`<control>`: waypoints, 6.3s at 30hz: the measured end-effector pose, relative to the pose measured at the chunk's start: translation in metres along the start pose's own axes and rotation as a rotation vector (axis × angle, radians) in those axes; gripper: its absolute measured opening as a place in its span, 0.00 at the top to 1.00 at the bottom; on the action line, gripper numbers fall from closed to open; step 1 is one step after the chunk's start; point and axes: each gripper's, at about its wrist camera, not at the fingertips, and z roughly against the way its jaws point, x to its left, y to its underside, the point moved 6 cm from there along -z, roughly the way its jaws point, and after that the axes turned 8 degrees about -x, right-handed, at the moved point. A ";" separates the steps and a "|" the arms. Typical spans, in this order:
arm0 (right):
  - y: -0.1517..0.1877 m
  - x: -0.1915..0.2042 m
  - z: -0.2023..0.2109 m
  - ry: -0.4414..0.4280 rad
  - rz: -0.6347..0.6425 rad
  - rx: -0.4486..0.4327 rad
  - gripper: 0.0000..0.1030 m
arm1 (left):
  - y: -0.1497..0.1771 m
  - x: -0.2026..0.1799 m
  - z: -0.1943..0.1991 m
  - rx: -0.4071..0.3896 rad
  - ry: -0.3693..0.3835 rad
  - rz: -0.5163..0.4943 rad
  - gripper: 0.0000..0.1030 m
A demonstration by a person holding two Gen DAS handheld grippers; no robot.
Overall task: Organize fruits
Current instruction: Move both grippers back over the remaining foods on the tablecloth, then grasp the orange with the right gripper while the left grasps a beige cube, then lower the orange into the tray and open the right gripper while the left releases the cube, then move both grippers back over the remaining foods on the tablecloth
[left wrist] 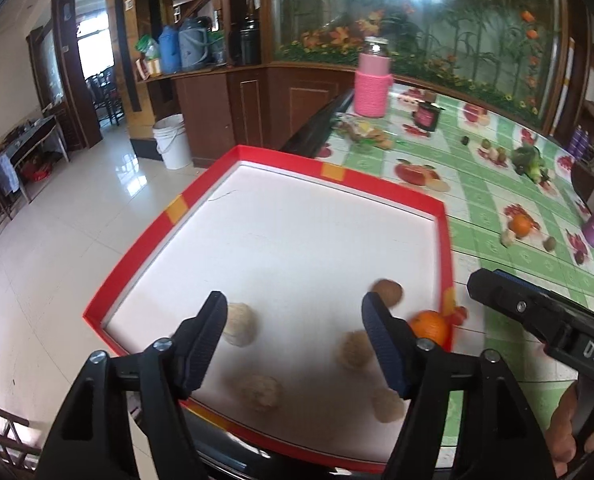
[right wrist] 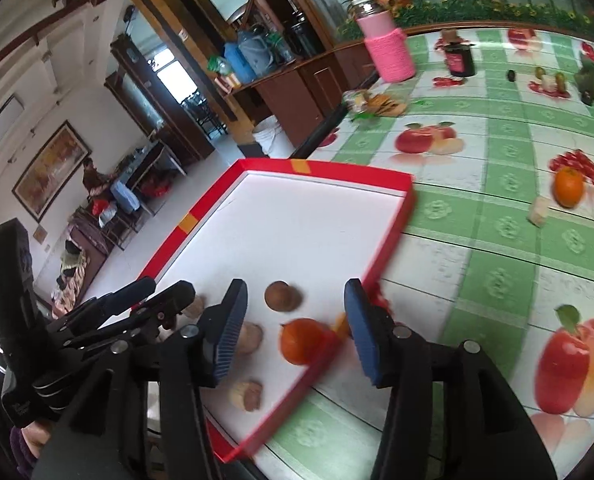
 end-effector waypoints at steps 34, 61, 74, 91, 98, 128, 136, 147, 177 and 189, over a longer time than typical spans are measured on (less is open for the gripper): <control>0.014 -0.185 0.142 0.234 -0.337 -0.200 0.42 | 0.043 -0.089 0.020 0.095 0.182 -0.134 0.24; -0.066 -0.193 0.006 0.487 -0.072 -0.073 0.45 | 0.019 -0.119 0.004 0.079 0.204 -0.175 0.24; -0.081 -0.215 0.038 0.386 -0.224 -0.106 0.64 | -0.002 -0.177 -0.037 0.090 0.262 -0.255 0.24; -0.097 -0.227 0.071 0.317 -0.359 -0.191 0.63 | -0.016 -0.244 -0.113 0.174 0.323 -0.239 0.54; -0.096 -0.226 0.069 0.307 -0.367 -0.183 0.63 | -0.017 -0.248 -0.119 0.156 0.346 -0.225 0.86; -0.066 -0.096 0.018 0.127 -0.127 -0.143 0.63 | -0.051 -0.022 0.000 -0.135 0.059 -0.012 0.86; -0.048 -0.002 -0.035 0.045 -0.003 -0.029 0.63 | -0.039 0.037 -0.023 -0.092 -0.072 0.060 0.86; -0.005 0.025 -0.084 0.105 0.086 0.147 0.63 | -0.012 0.059 -0.038 -0.003 -0.113 0.051 0.86; -0.016 -0.020 -0.005 0.106 -0.003 -0.015 0.49 | -0.011 0.010 -0.006 -0.027 -0.055 0.050 0.35; -0.021 -0.072 0.040 0.138 -0.104 -0.085 0.49 | -0.005 -0.058 0.005 -0.013 0.030 -0.078 0.35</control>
